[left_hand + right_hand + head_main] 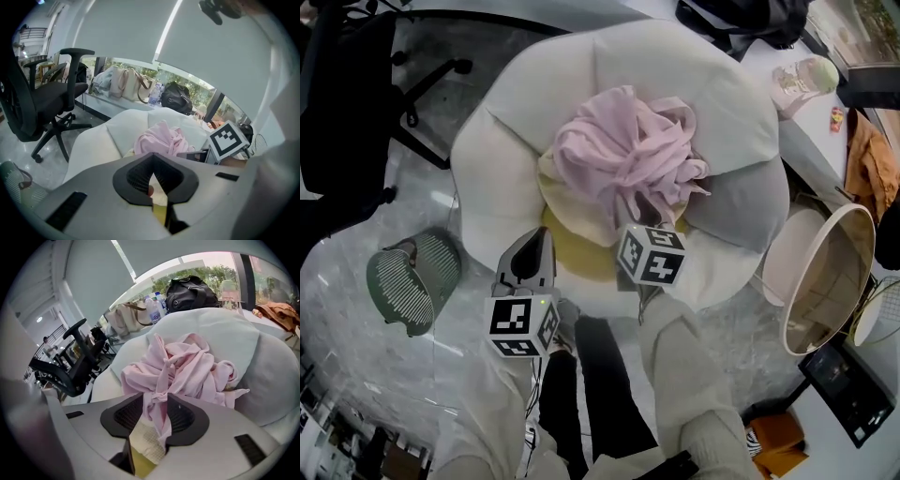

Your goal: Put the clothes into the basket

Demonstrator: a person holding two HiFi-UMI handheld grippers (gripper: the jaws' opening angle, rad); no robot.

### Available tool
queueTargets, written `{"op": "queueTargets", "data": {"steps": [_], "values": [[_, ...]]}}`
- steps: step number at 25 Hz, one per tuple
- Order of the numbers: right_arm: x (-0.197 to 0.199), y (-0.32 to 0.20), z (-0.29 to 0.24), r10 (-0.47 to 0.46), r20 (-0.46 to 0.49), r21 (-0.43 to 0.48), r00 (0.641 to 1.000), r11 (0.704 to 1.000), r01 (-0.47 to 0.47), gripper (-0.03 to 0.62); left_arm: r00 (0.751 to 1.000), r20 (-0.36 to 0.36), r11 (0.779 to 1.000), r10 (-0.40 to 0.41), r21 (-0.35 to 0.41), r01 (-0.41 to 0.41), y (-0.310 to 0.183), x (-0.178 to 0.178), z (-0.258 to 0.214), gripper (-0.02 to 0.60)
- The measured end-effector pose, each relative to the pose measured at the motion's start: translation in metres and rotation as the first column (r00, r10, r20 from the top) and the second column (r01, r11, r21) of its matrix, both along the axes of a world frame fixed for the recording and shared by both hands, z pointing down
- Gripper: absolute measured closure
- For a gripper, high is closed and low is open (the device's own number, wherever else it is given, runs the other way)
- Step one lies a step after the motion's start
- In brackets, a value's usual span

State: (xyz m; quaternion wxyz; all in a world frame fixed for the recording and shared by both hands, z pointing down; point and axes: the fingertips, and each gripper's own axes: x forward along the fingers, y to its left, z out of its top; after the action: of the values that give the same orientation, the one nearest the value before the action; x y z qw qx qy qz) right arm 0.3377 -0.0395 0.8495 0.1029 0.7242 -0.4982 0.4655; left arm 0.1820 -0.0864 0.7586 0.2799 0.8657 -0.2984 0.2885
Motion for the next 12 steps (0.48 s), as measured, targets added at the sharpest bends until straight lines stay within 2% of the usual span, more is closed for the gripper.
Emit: {"op": "queueTargets", "data": {"steps": [5,12], "values": [[0.006,-0.014,0.02,-0.01,-0.042,-0.008,0.999,1.0,0.01,0.434,0.999,0.018,1.0,0.026,0.008,-0.027,0.001,-0.003,0.007,0.575],[0.007,-0.024,0.052,-0.027,-0.072,-0.059,0.997,0.998,0.023,0.422,0.999,0.04,1.0,0.023,0.007,-0.023,0.003,-0.015,0.022,0.575]]}}
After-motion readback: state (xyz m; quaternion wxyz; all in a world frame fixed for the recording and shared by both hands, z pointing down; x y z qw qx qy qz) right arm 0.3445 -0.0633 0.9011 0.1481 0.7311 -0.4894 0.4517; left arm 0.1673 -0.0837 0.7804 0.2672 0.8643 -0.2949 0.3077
